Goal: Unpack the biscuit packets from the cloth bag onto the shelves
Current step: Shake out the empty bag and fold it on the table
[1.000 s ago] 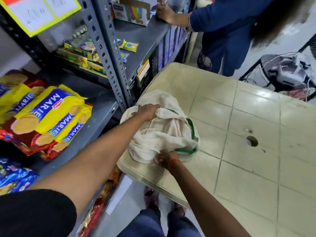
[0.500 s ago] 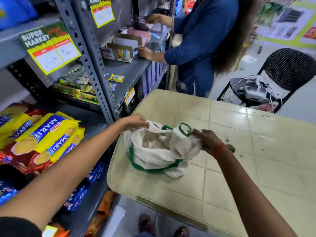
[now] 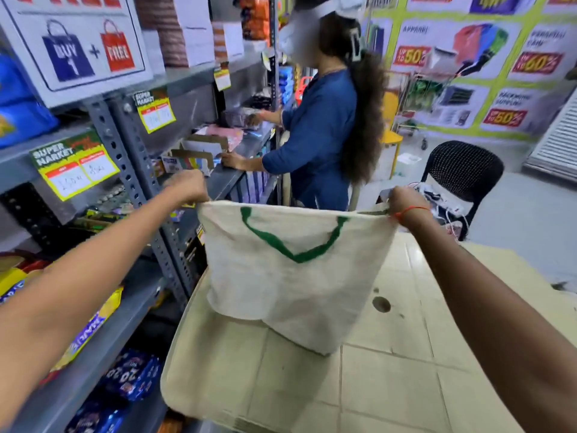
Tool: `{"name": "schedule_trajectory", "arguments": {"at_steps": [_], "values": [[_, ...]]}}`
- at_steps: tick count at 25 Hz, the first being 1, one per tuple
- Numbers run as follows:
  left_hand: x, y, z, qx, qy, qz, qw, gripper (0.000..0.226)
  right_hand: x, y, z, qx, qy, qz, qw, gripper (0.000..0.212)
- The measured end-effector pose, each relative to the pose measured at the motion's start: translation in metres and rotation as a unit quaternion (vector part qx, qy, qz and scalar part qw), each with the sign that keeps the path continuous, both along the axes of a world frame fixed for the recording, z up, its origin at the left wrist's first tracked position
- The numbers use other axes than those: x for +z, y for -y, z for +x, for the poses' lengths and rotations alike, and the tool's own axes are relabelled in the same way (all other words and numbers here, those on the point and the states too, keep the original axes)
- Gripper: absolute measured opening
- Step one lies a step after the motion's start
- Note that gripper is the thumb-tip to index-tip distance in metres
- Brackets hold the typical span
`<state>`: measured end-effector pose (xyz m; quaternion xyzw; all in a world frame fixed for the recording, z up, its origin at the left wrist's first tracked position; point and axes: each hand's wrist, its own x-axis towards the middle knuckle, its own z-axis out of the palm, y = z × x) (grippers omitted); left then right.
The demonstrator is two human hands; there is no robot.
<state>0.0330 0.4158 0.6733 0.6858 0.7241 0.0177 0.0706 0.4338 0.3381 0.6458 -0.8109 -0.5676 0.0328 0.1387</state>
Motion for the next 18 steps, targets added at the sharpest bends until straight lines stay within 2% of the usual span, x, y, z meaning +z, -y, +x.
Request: {"name": "schedule_trajectory", "arguments": {"at_steps": [1,3,4,5,6,7,8,9,10,11,13,14,15,16,17,18], "values": [[0.012,0.001,-0.002,0.027,-0.035,0.005,0.999,0.019,0.009,0.000,0.011,-0.024,-0.007,0.008,1.000,0.031],[0.028,0.002,0.002,0.067,-0.030,0.009,0.997,0.027,0.024,-0.002,0.028,-0.066,-0.112,0.014,0.991,0.032],[0.035,0.001,0.006,0.089,-0.015,0.022,0.996,0.029,0.030,-0.003,0.036,-0.073,-0.178,0.013,0.981,0.032],[0.042,0.001,0.010,0.097,-0.004,0.059,0.993,0.026,0.036,-0.006,0.044,-0.077,-0.288,0.026,0.954,0.031],[0.048,-0.001,0.013,0.104,0.016,0.111,0.988,0.022,0.042,-0.008,0.050,-0.068,-0.433,0.060,0.897,0.028],[0.055,-0.004,0.015,0.119,0.071,0.157,0.978,0.020,0.050,-0.009,0.053,-0.051,-0.554,0.106,0.824,0.022],[0.062,-0.008,0.016,0.127,0.145,0.191,0.962,0.021,0.059,-0.008,0.053,-0.057,-0.633,0.157,0.755,0.017],[0.069,-0.009,0.019,0.128,0.239,0.215,0.938,0.022,0.068,-0.010,0.051,-0.065,-0.671,0.203,0.710,0.018],[0.077,-0.010,0.022,0.123,0.326,0.247,0.904,0.024,0.076,-0.013,0.048,-0.069,-0.681,0.253,0.684,0.024],[0.083,-0.006,0.024,0.117,0.386,0.295,0.866,0.028,0.086,-0.018,0.044,-0.076,-0.666,0.307,0.675,0.031],[0.093,-0.001,0.028,0.098,0.441,0.362,0.815,0.038,0.093,-0.018,0.040,-0.091,-0.615,0.388,0.681,0.040],[0.093,0.003,0.028,0.091,0.462,0.357,0.807,0.040,0.091,-0.019,0.042,-0.107,-0.584,0.402,0.697,0.041],[0.089,0.007,0.026,0.081,0.445,0.334,0.827,0.040,0.083,-0.016,0.044,-0.127,-0.553,0.397,0.722,0.040],[0.079,0.012,0.022,0.061,0.370,0.284,0.882,0.037,0.071,-0.011,0.050,-0.134,-0.528,0.371,0.752,0.040],[0.068,0.019,0.016,0.030,0.247,0.204,0.947,0.033,0.054,-0.009,0.056,-0.123,-0.506,0.341,0.783,0.038],[0.052,0.026,0.009,-0.009,0.134,0.100,0.986,0.028,0.036,-0.006,0.065,-0.107,-0.451,0.266,0.845,0.031]]}}
